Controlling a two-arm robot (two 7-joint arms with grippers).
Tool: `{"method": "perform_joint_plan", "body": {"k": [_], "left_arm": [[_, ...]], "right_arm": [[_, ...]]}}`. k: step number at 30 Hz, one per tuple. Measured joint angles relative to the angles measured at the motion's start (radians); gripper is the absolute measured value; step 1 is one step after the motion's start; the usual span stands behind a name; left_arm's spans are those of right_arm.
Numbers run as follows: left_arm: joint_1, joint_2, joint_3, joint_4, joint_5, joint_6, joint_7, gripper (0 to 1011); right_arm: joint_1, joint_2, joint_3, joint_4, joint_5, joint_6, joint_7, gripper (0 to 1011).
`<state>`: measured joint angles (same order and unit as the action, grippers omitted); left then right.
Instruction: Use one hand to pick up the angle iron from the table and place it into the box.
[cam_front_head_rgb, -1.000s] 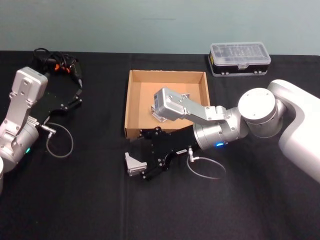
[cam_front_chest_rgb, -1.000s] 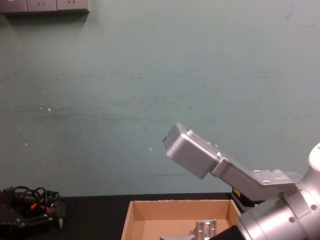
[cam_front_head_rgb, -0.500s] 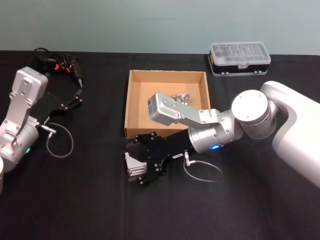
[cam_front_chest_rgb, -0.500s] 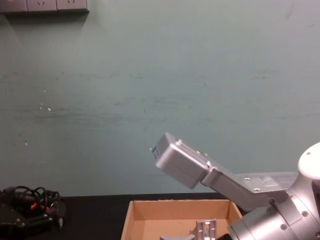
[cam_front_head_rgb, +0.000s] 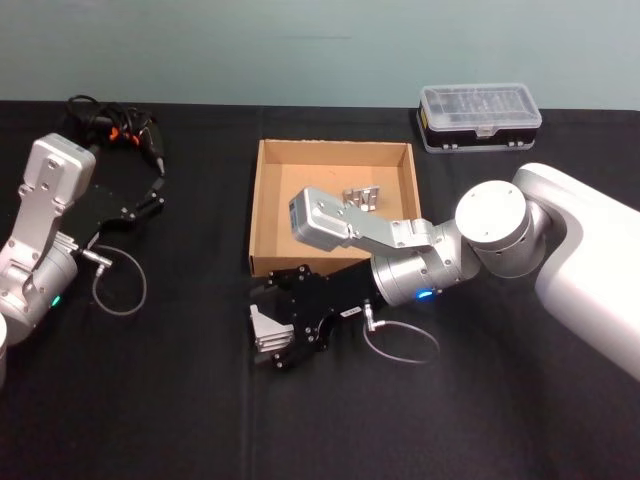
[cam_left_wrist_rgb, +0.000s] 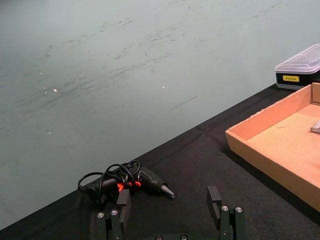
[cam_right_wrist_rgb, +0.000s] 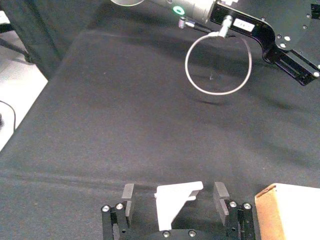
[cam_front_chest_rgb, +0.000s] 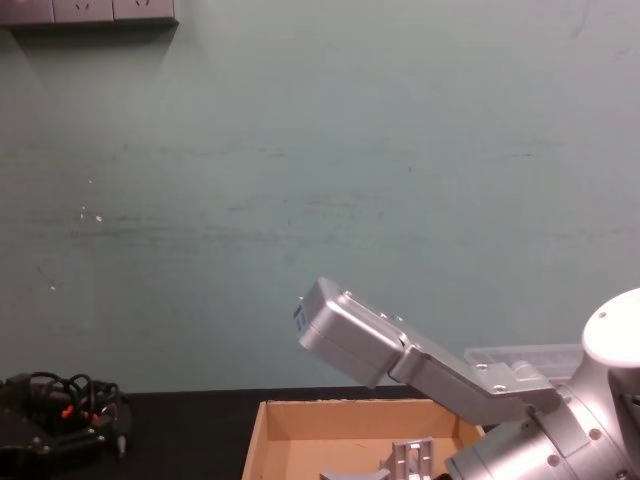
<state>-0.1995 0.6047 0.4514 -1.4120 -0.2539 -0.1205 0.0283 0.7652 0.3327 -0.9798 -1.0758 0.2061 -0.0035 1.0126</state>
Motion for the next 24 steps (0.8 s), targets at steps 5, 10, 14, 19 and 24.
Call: {"method": "perform_joint_plan", "body": {"k": [5,10,14,19,24], "left_arm": [[0.000,0.000,0.000,0.000,0.000,0.000,0.000,1000],[0.000,0.000,0.000,0.000,0.000,0.000,0.000,1000],[0.000,0.000,0.000,0.000,0.000,0.000,0.000,1000],[0.000,0.000,0.000,0.000,0.000,0.000,0.000,1000],[0.000,0.000,0.000,0.000,0.000,0.000,0.000,1000]], "right_arm": [[0.005,-0.008,0.000,0.017,-0.005,-0.001,-0.004,1000],[0.006,-0.014,0.001,0.028,-0.009,-0.002,-0.005,985],[0.008,-0.019,0.002,0.034,-0.010,-0.008,-0.003,883],[0.009,-0.024,0.002,0.042,-0.009,-0.014,0.005,760],[0.010,-0.026,0.002,0.044,-0.009,-0.017,0.009,606]]}}
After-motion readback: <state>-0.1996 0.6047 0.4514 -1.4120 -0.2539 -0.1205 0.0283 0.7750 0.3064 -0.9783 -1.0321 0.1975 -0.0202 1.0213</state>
